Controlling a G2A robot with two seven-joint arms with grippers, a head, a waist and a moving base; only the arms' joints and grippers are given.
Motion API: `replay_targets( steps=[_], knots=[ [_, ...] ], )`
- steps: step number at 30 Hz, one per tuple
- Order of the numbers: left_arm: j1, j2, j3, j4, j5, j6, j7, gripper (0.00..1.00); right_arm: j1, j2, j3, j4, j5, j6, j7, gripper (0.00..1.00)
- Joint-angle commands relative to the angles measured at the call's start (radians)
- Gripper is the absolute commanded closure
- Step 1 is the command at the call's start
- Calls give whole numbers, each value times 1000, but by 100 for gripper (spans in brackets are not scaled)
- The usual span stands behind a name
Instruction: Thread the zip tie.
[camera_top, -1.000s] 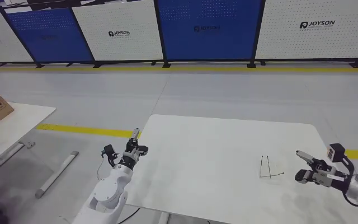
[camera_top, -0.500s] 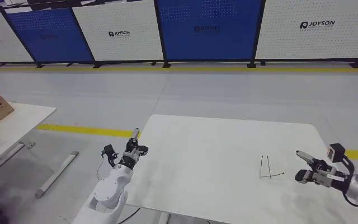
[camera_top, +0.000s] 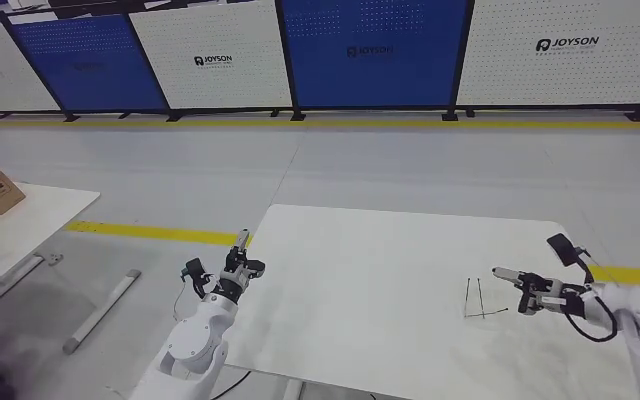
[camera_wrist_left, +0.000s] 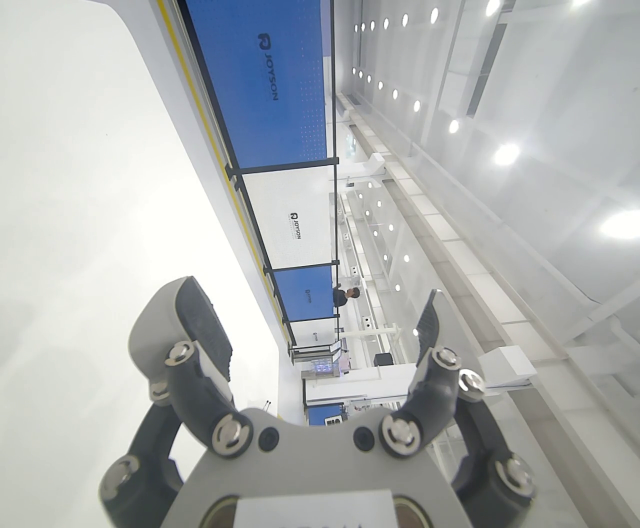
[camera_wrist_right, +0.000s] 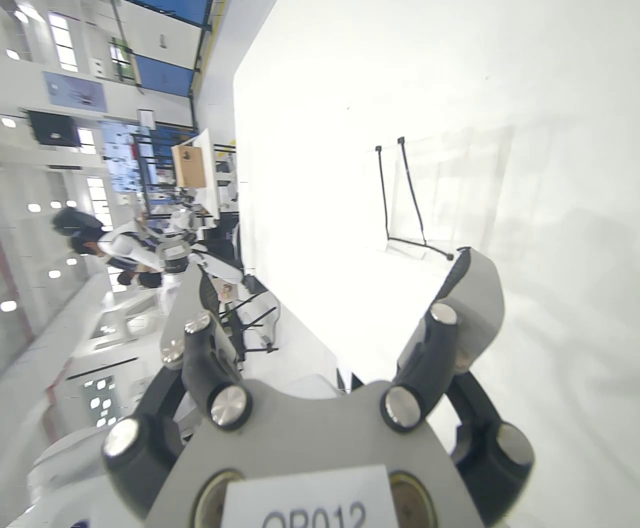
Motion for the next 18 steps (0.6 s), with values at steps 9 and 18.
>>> replay_targets(
  steps=[9,18],
  knots=[
    [0,0,0,0,0,0,0,0,-1,0,2,1,5,-1,2,0],
    [0,0,0,0,0,0,0,0,73,14,-16,128,-24,-38,117,0]
  ],
)
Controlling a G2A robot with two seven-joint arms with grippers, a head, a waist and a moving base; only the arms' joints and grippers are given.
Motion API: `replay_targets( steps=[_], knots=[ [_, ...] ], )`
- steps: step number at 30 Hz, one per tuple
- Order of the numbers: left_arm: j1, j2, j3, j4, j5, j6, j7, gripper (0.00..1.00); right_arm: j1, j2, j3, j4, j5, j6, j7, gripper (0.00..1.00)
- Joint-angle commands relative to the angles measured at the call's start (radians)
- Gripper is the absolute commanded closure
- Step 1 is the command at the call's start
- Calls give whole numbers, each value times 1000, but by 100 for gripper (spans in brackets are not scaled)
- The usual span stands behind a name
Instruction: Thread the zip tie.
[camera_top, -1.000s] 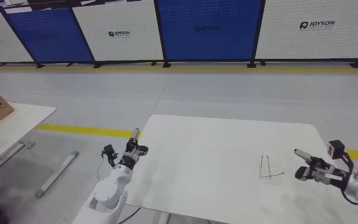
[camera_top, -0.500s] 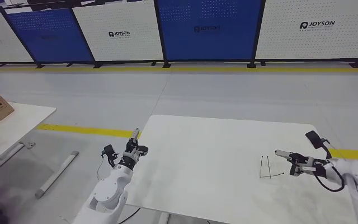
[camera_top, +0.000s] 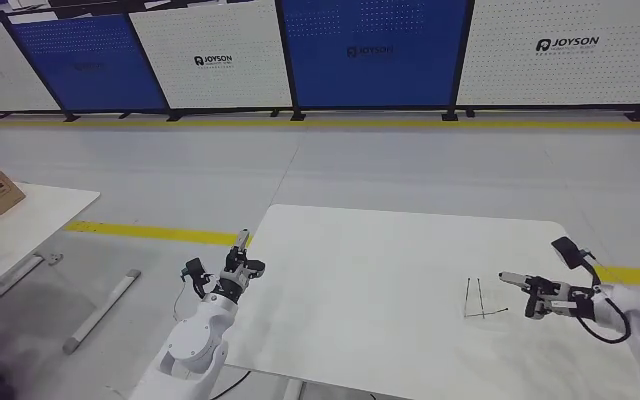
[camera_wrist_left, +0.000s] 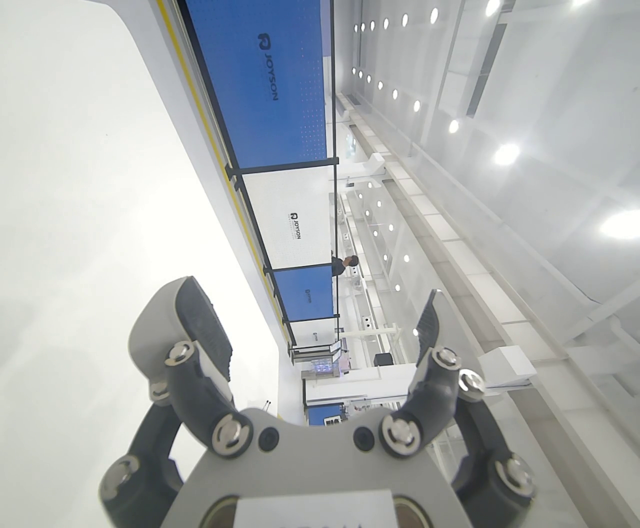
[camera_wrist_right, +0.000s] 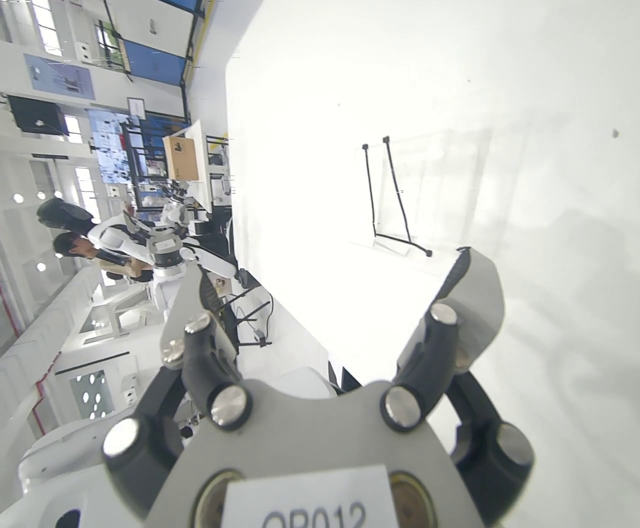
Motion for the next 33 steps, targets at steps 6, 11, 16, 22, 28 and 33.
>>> replay_targets(
  steps=[6,11,16,22,28,33],
  knots=[
    [0,0,0,0,0,0,0,0,117,-4,-149,139,-52,-13,15,0],
    [0,0,0,0,0,0,0,0,194,-14,-229,234,-37,-7,15,0],
    [0,0,0,0,0,0,0,0,194,-14,-229,234,-37,-7,15,0],
    [0,0,0,0,0,0,0,0,194,-14,-229,234,-37,-7,15,0],
    [0,0,0,0,0,0,0,0,155,8,-236,216,57,-80,15,0],
    [0,0,0,0,0,0,0,0,146,17,-246,201,73,-75,15,0]
  ],
)
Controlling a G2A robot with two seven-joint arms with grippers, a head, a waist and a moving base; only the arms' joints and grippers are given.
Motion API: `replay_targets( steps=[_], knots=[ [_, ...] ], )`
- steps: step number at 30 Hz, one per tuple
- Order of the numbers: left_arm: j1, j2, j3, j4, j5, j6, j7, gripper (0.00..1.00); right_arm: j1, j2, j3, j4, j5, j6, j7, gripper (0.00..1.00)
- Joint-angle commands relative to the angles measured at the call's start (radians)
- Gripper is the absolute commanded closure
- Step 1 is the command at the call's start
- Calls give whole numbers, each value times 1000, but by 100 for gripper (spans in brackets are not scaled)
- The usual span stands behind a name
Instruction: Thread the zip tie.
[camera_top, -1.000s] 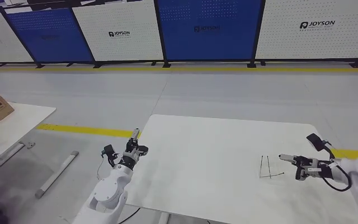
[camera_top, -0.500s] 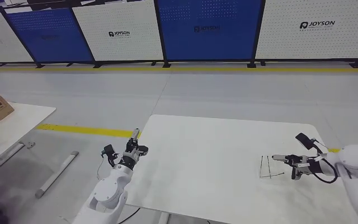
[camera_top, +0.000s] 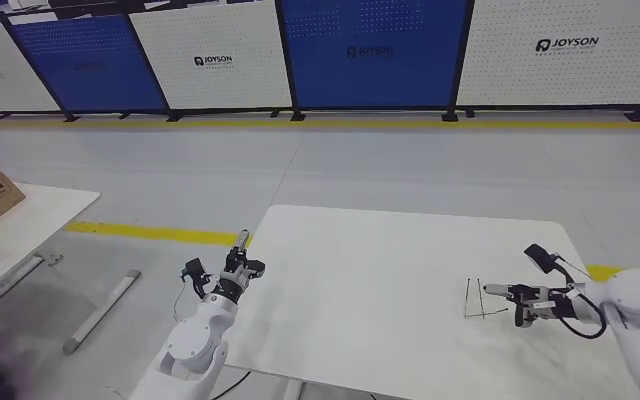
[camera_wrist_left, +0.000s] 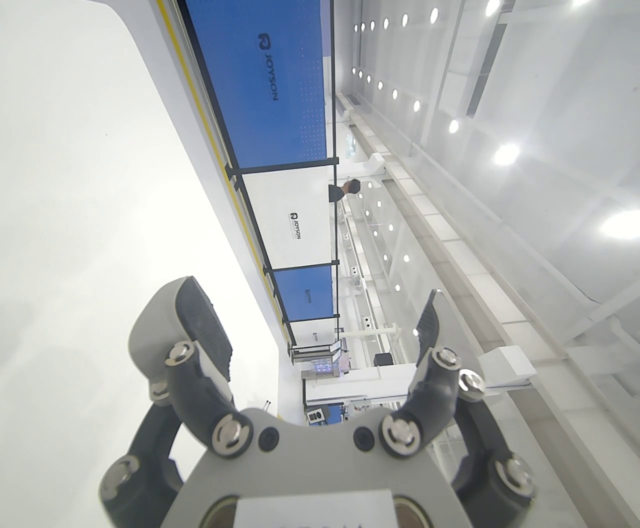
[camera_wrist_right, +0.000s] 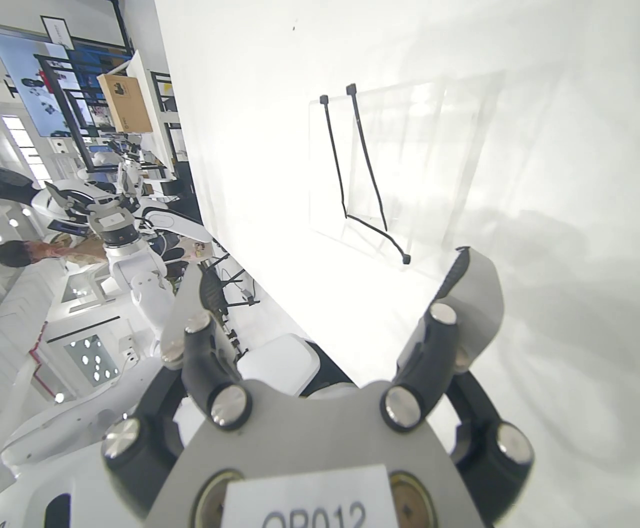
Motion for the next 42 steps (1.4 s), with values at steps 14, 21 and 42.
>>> replay_targets(
  steps=[14,21,42],
  knots=[
    [0,0,0,0,0,0,0,0,-7,10,21,5,7,-7,-6,22],
    [0,0,0,0,0,0,0,0,-15,20,21,-12,-26,26,-12,51],
    [0,0,0,0,0,0,0,0,49,12,-56,70,-57,60,-35,65]
  ],
)
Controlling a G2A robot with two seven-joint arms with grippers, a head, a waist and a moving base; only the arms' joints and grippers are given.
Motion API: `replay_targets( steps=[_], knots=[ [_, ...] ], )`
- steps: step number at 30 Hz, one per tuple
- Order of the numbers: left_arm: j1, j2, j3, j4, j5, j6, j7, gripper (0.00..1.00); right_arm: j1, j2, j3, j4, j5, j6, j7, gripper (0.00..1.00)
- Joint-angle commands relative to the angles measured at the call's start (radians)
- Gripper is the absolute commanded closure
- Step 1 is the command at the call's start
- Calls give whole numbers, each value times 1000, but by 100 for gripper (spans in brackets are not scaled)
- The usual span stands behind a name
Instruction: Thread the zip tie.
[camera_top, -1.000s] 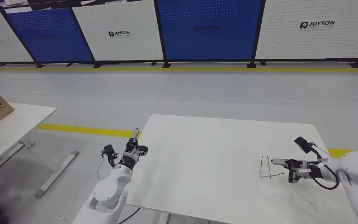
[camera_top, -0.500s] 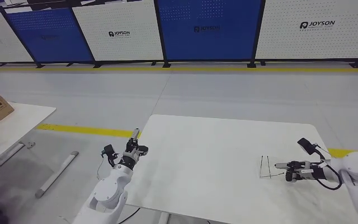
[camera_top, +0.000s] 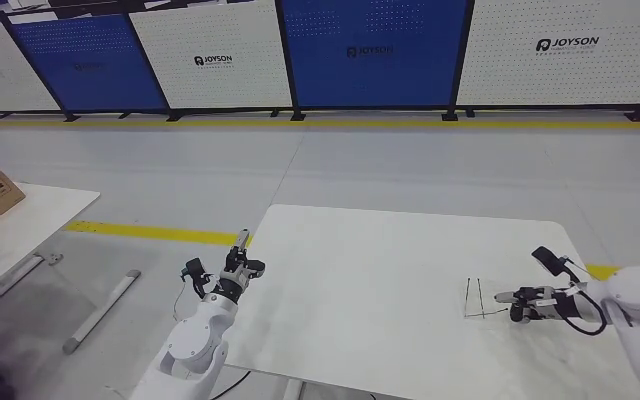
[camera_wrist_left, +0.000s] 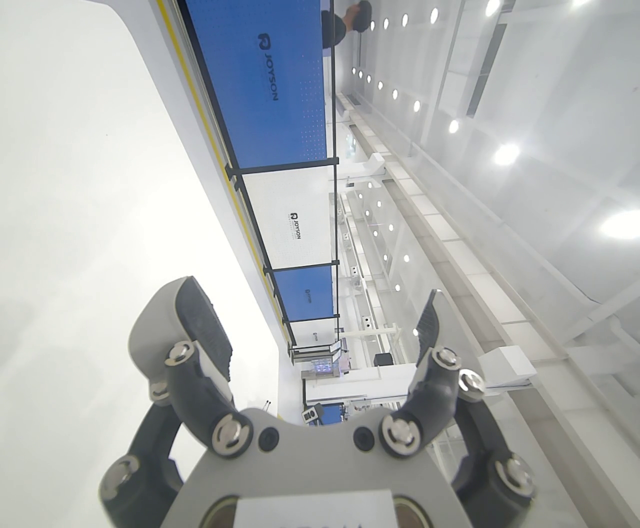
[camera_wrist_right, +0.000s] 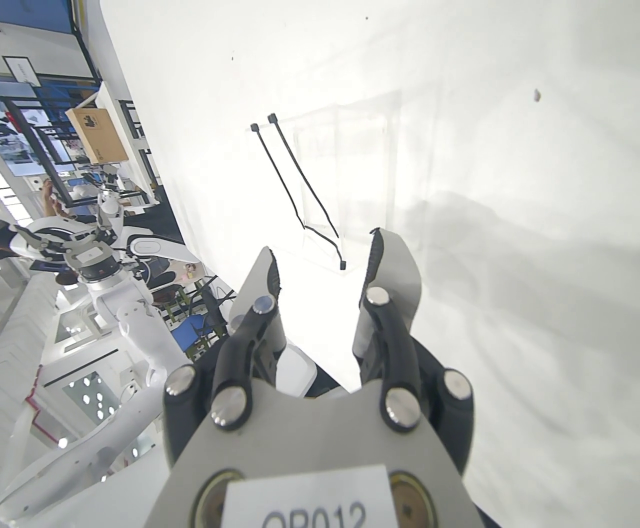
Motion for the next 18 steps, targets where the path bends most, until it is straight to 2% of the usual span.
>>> replay_targets(
  steps=[1,4,12,18],
  knots=[
    [0,0,0,0,0,0,0,0,2,0,-4,0,-3,4,-3,66],
    [0,0,0,0,0,0,0,0,8,-1,-13,5,-7,14,0,62],
    [0,0,0,0,0,0,0,0,27,-7,-42,27,-8,18,3,78],
    [0,0,0,0,0,0,0,0,36,-7,-56,38,-15,22,8,83]
  ],
)
